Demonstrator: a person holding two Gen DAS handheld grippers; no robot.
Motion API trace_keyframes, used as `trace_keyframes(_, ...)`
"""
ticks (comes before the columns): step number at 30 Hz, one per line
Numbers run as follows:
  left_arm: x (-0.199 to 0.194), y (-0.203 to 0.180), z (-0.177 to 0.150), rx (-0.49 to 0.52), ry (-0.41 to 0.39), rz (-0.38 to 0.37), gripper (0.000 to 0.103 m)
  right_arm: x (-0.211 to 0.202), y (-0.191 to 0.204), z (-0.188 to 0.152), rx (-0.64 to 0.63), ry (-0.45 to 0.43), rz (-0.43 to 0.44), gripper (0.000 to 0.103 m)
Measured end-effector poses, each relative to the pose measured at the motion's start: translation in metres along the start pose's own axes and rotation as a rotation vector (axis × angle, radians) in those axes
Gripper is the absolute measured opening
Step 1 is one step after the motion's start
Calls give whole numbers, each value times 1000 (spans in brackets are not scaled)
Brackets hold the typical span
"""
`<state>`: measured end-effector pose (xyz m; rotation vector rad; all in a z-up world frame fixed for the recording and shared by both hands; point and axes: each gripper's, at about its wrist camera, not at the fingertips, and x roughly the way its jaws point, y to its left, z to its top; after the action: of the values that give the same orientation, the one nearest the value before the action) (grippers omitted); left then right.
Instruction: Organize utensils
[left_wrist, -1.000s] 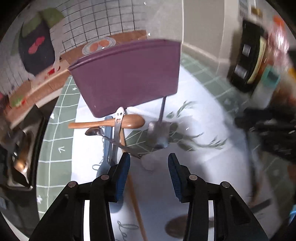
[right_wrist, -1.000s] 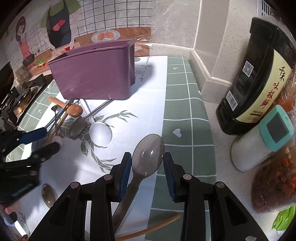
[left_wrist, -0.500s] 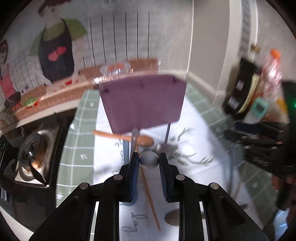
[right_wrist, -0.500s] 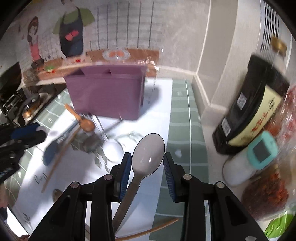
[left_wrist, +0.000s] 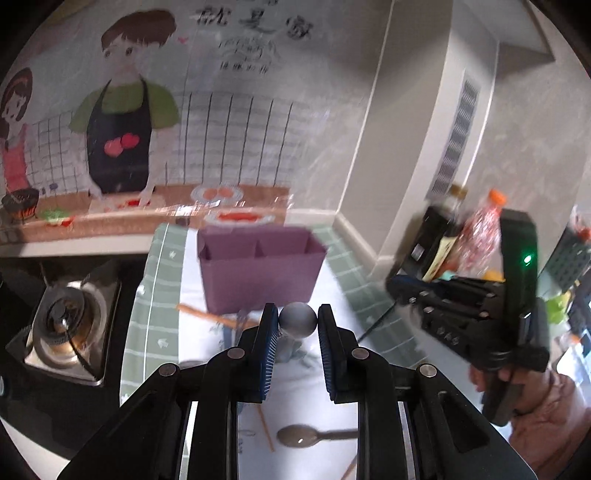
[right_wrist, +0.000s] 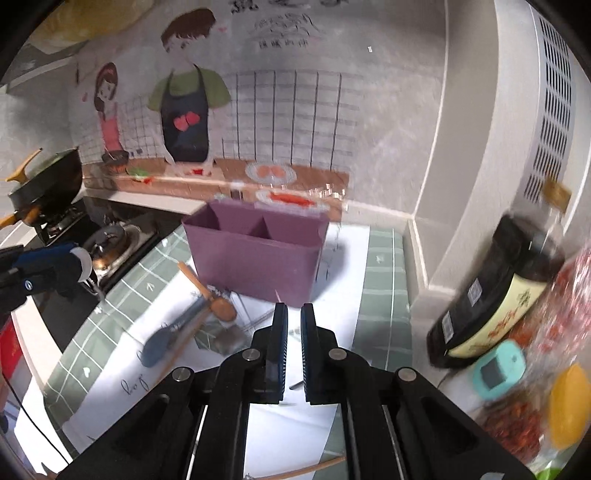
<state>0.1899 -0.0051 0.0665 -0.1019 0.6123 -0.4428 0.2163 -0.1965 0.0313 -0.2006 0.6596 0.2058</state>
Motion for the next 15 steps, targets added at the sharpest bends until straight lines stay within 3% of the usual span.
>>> trace_keyframes(7,-8,4,18,-29,-40,-4,23,-15,-10,22,27,-22,117,4)
trace_keyframes(11,0,11,15,-58,-27,4,23,-15,-14,25,8,-20,96,4)
trace_keyframes(15,11,19,3,-79,-5,33,23,13,-33,9,29,87,51,9)
